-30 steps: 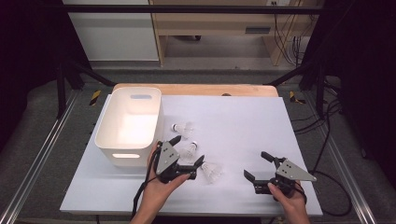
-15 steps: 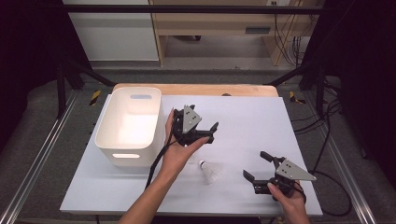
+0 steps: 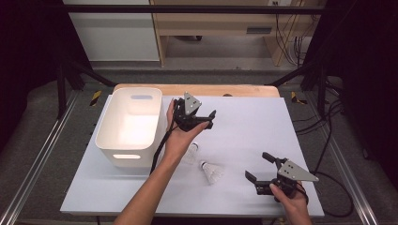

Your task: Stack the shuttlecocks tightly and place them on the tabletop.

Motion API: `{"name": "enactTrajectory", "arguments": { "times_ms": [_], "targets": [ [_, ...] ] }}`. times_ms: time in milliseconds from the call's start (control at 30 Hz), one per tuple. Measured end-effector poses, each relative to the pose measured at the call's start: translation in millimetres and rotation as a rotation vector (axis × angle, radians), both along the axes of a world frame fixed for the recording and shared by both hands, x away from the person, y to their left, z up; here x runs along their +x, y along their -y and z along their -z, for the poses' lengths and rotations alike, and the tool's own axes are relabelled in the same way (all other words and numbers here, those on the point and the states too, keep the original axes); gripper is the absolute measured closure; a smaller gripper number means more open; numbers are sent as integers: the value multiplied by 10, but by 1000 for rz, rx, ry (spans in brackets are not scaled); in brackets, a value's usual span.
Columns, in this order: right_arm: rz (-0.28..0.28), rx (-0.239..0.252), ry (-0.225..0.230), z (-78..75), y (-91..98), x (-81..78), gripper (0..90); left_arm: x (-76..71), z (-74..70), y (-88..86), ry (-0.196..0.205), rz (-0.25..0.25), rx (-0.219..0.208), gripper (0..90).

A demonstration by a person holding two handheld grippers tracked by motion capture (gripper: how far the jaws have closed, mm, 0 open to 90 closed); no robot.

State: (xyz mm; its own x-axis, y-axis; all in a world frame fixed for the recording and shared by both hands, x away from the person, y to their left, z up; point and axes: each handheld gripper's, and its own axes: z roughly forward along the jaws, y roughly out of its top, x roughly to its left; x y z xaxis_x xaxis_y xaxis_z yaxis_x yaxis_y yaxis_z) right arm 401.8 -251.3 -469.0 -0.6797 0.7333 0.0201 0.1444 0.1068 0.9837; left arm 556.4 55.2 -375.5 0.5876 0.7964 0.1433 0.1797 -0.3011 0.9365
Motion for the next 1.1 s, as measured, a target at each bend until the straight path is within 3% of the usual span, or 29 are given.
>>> {"name": "enactTrajectory", "arguments": {
  "times_ms": [167, 400, 633, 733, 1100],
  "targets": [
    [-4, 5, -8, -6, -14, -9, 53, 37, 112, 17, -43, -19, 9, 61],
    [-3, 8, -3, -6, -4, -6, 53, 55, 223, -27, -74, -60, -19, 105],
    [-6, 6, -10, -4, -13, -8, 53, 50, 356, -120, -82, -114, 23, 211],
    [-6, -1, -9, -1, -20, -4, 53, 49, 419, -149, -83, -184, 51, 267],
    [-11, -1, -12, 2, -30, -8, 52, -34, 608, -192, -110, -214, 101, 395]
  ]
}}
